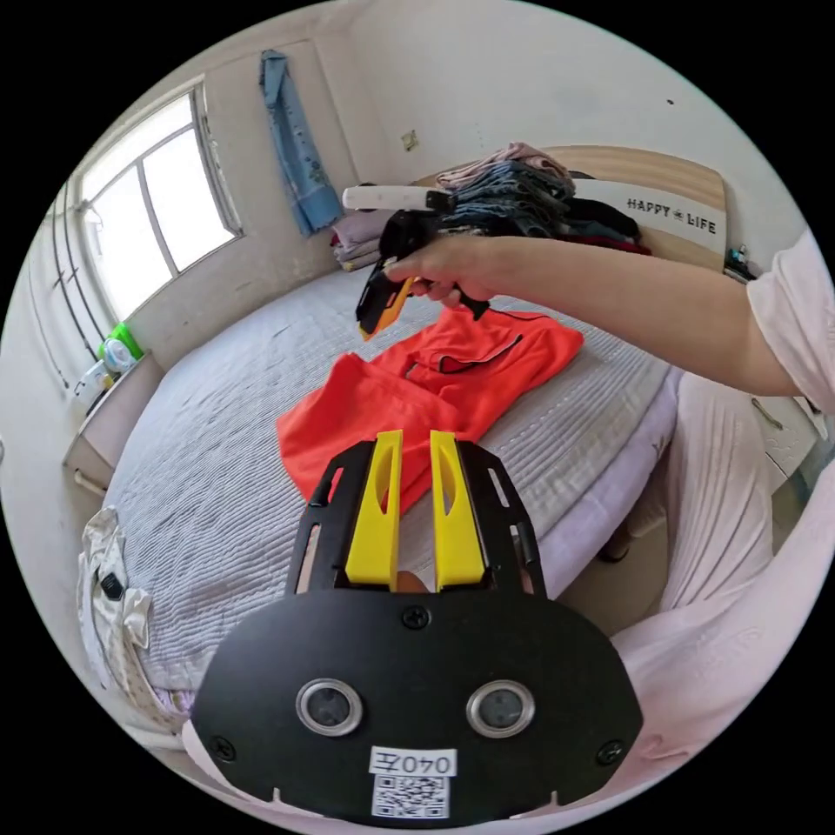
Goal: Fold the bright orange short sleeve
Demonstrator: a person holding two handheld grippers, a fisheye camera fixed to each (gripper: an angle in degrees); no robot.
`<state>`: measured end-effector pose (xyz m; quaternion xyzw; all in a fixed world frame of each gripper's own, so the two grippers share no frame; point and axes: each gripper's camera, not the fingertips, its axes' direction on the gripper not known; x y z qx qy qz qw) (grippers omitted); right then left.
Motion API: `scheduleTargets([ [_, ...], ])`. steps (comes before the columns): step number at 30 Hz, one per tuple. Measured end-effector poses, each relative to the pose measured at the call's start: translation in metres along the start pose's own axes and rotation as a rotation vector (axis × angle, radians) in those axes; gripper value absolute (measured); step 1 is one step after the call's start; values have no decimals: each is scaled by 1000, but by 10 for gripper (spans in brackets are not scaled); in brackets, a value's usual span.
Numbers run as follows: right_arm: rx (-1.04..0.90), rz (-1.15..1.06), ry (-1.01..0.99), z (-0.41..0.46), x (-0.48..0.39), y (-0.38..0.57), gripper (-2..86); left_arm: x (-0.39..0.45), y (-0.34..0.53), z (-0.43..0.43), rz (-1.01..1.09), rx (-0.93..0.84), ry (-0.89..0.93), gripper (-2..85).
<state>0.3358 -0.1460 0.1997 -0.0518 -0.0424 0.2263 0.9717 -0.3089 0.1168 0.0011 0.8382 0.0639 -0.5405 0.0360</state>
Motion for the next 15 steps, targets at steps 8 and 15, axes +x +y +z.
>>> scheduleTargets([
  [8, -34, 62, -80, 71, -43, -32, -2, -14, 1, 62, 51, -294, -129, -6],
  [15, -25, 75, 28, 53, -48, -28, -4, -21, 13, 15, 82, -204, -149, -6],
])
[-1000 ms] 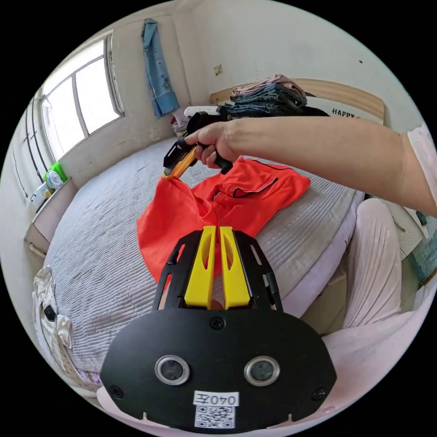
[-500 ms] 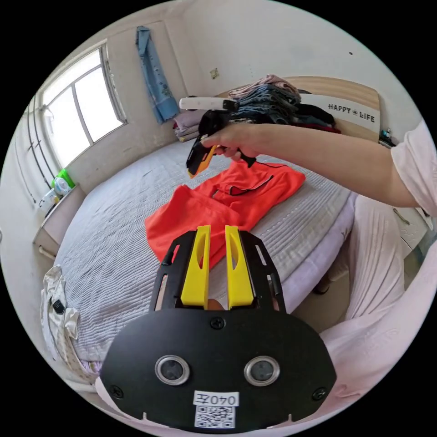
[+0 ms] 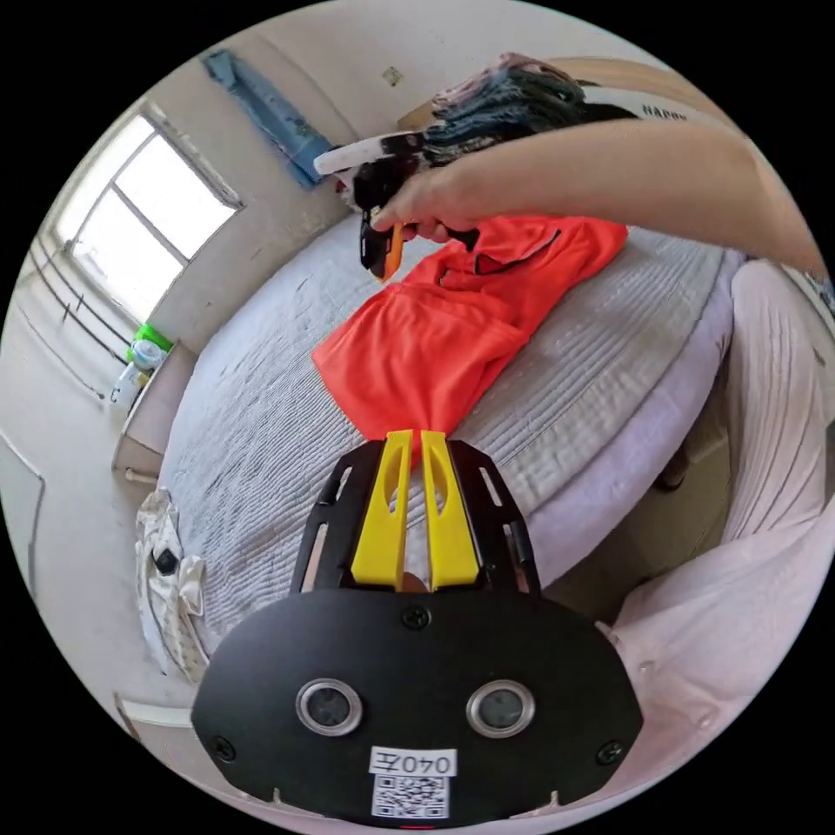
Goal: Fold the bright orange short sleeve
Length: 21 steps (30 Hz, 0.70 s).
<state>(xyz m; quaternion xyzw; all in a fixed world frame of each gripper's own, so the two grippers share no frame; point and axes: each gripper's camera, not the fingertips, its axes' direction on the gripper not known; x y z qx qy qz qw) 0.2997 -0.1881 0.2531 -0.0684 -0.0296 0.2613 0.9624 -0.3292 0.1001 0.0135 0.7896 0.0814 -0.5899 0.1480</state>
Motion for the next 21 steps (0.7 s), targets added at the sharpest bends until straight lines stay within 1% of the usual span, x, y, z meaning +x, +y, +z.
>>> scheduleTargets([
  [1, 112, -16, 66, -24, -12, 9, -5, -8, 3, -3, -47, 8, 13, -1],
  [2, 214, -61, 89, -44, -26, 17, -6, -26, 8, -6, -155, 15, 49, 9],
  [3, 245, -94, 76, -50, -33, 20, -5, -46, 13, -3, -272, 7, 98, 27],
  [4, 225, -169, -6, -55, -47, 18, -3, -55, 15, 1, -327, -2, 131, 35],
  [5, 103, -239, -150, -49, -59, 8, 1, -73, 19, 12, -434, -29, 215, 55],
  [6, 45, -257, -214, -44, -65, 2, 9, -90, 22, 24, -537, -53, 306, 69],
  [7, -30, -277, -280, -33, -78, -9, 24, -97, 23, 29, -583, -58, 346, 75],
  [8, -81, -282, -253, -22, -91, -19, 67, -109, 25, 38, -648, -58, 407, 82],
  [9, -101, -276, -226, -16, -97, -25, 89, -118, 25, 42, -698, -52, 424, 85],
  [11, -199, -258, -197, 4, -121, -51, 132, -127, 26, 47, -744, -61, 392, 86],
  [12, -224, -256, -198, 8, -127, -57, 134, -131, 26, 49, -754, -74, 382, 85],
  [15, -273, -245, -132, 23, -153, -84, 131, -136, 25, 56, -760, -99, 388, 83],
  [17, -325, -239, -14, 38, -169, -102, 128, -140, 23, 56, -753, -103, 369, 77],
  [21, -407, -234, 128, 60, -182, -115, 115, -150, 26, 52, -761, -82, 374, 59],
])
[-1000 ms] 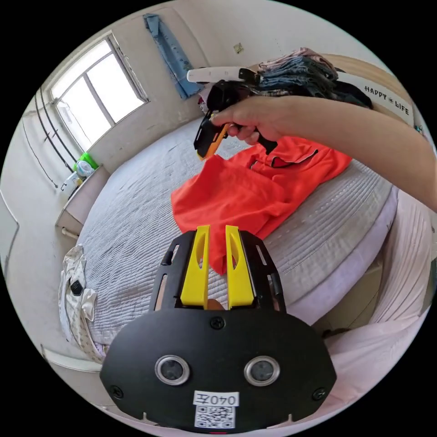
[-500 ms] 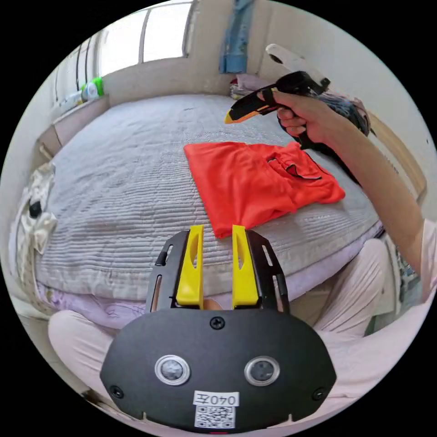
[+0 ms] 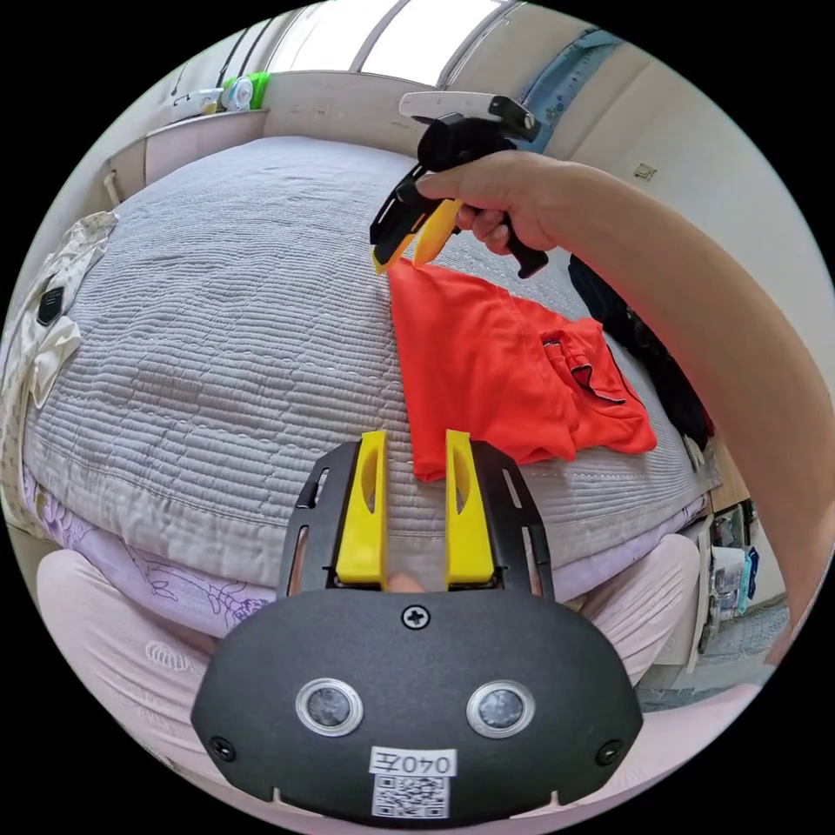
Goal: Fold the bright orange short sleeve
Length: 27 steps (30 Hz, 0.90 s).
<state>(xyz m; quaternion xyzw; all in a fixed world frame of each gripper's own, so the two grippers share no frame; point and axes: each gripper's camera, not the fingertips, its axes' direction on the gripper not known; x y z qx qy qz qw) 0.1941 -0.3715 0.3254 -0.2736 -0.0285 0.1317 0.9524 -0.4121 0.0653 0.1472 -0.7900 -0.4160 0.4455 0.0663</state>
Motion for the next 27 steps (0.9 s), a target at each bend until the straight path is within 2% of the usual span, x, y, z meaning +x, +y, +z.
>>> scheduleTargets([
  [4, -41, -11, 84, 10, -7, -8, 95, -1, -4, 6, 37, -26, -31, 54],
  [6, -43, -16, 97, 9, -8, -9, 73, 2, -7, 4, 99, -41, -63, 9],
  [8, -40, -30, 148, 3, -8, -9, 34, 0, -7, 1, 130, -38, 5, -3],
  [11, -29, -46, 164, -11, -4, -4, 24, -10, -7, -7, 167, -25, 24, -8],
  [16, -11, -78, 165, -34, -6, -1, 10, -63, -3, -34, 69, 8, 238, -9],
  [22, 58, -169, -8, -59, -34, -5, 7, -137, 20, -92, -55, 84, 305, -10],
  [27, 145, -290, -214, -97, -48, 8, 10, -159, 46, -166, -50, 167, 195, -11],
])
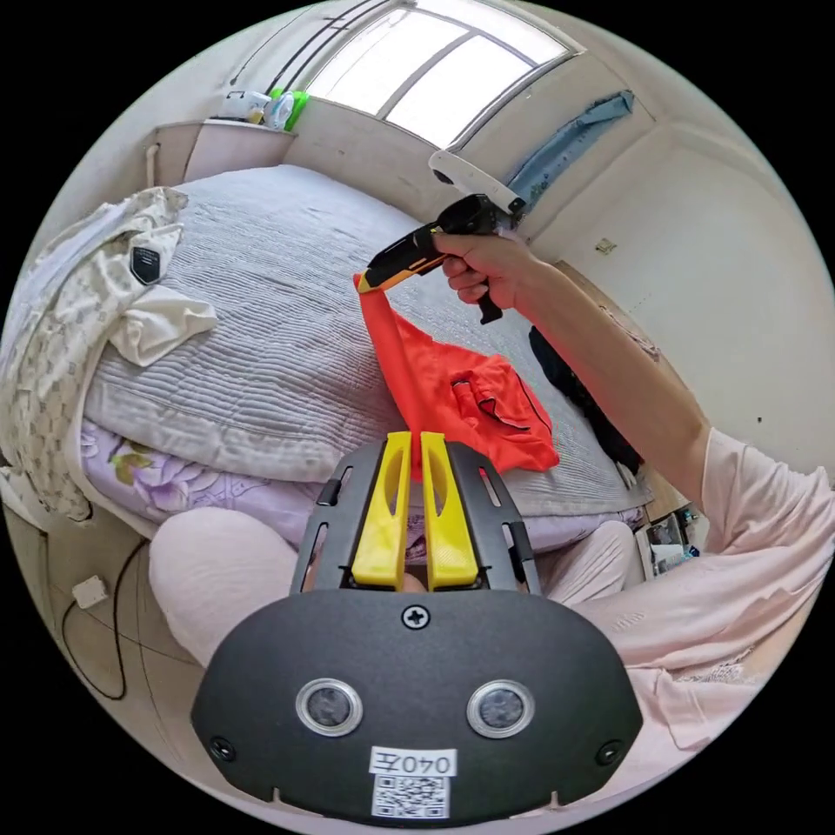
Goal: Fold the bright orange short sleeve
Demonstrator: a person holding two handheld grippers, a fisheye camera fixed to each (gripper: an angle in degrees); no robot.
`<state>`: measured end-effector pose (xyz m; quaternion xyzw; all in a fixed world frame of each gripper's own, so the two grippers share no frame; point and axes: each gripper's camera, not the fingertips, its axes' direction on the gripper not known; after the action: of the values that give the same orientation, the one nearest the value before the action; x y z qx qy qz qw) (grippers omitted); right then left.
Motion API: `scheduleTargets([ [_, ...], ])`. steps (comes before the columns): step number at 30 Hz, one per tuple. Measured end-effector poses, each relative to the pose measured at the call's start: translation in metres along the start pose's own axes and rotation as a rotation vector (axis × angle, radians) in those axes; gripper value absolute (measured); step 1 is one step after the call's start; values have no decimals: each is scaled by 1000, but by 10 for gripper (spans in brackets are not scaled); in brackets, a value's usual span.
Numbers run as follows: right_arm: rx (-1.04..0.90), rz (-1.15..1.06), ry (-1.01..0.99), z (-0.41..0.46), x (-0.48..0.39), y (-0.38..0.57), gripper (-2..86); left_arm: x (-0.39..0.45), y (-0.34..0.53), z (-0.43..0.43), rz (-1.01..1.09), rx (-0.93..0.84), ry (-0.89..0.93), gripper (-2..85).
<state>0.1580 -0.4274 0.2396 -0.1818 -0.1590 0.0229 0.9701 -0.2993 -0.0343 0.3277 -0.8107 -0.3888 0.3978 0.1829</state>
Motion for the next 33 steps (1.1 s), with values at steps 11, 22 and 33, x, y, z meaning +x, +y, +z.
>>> scheduleTargets([
  [11, 195, 24, -343, -132, 166, 166, 6, 164, -12, 18, 398, -21, 11, -13],
  [22, 340, 343, -615, -85, 407, 353, 8, 327, -3, 192, 632, -229, -10, -14],
  [33, 406, 423, -712, -6, 437, 400, 93, 370, 46, 269, 677, -422, -60, 3],
])
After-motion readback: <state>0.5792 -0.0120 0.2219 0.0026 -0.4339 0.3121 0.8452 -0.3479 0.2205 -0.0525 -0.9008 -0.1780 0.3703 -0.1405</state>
